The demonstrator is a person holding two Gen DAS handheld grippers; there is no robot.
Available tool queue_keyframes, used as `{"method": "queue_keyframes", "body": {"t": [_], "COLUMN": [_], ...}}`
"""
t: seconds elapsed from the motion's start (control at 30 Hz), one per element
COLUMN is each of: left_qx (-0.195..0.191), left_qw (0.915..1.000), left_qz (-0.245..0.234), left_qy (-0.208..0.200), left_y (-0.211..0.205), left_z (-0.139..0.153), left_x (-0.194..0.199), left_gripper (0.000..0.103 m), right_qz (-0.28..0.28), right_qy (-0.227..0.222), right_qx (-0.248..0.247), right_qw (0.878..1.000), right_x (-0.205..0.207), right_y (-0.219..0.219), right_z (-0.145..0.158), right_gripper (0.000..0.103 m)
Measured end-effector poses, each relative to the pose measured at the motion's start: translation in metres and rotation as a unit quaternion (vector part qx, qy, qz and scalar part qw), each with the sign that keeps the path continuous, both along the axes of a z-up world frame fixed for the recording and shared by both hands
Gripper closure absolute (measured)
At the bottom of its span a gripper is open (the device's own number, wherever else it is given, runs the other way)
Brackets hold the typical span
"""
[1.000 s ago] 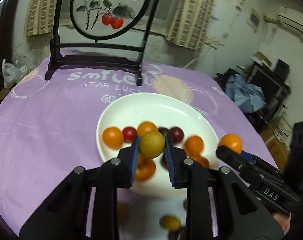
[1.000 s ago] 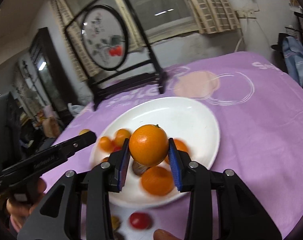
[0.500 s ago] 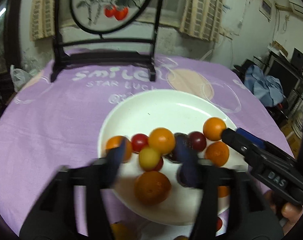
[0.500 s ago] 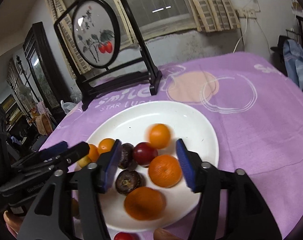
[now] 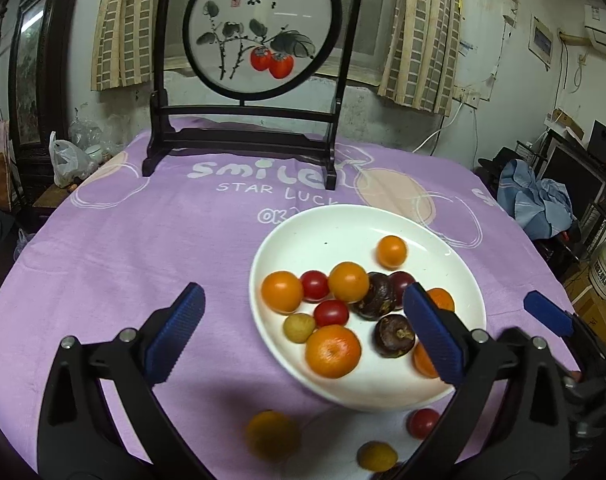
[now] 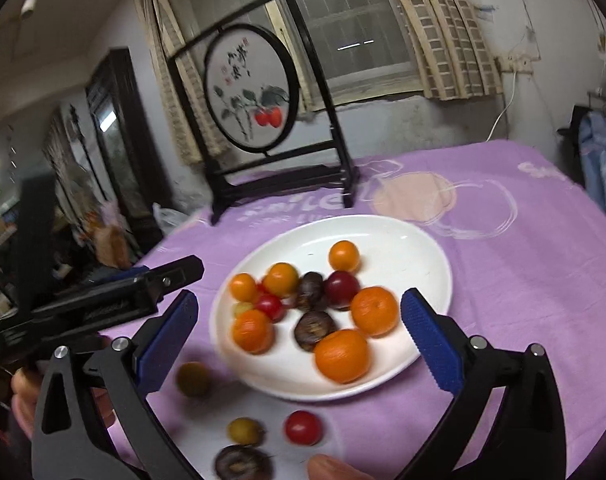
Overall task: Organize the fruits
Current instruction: 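Move both open grippers back toward the remaining fruit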
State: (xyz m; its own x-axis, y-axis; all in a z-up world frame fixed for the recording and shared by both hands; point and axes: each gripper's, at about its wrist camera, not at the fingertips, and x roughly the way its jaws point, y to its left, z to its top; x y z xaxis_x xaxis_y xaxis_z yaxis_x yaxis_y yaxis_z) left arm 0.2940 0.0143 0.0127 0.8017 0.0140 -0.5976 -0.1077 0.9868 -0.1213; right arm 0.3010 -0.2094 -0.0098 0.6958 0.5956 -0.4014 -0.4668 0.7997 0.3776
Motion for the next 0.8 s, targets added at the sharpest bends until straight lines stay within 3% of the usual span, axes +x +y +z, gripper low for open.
{"method": "queue_keyframes", "body": {"t": [0.17,0.27,0.43,0.57,0.8], "left_qx": [-0.024,-0.029,-0.011,-0.028,-0.007], "left_qw": [0.9992,0.9975,0.9941,0.9934,0.9944], "left_qz": [0.031,0.064,0.108,0.111,0.104], "left_qy": [-0.005,-0.005,-0.002,0.006,0.014], "left_y": [0.034,0.055,0.079,0.09,0.085], "left_z": [0.004,0.003,-0.001,-0.004,-0.008], "left_x": [-0.014,-0.023,-0.036,-0.044,-0.045], "left_gripper": [0.002,0.002,0.002,0.002,0.002], "right_qz": [0.014,0.024,0.098,0.148,0.152], "right_qy": [0.021,0.06,0.058,0.087,0.112], "right_qx": [0.021,-0.05,-0.132,-0.167,-0.197], "right_qw": [0.999,0.997,0.985,0.971,0.962], "right_x": [-0.008,-0.013,-0.041,-0.056,-0.059], "right_y": [-0.003,0.015,0.051,0.072,0.077], "right_z": [-0.004,-0.008,-0.022,-0.039,-0.058], "right_gripper": [0.001,0.001,0.001,0.008,0.02]}}
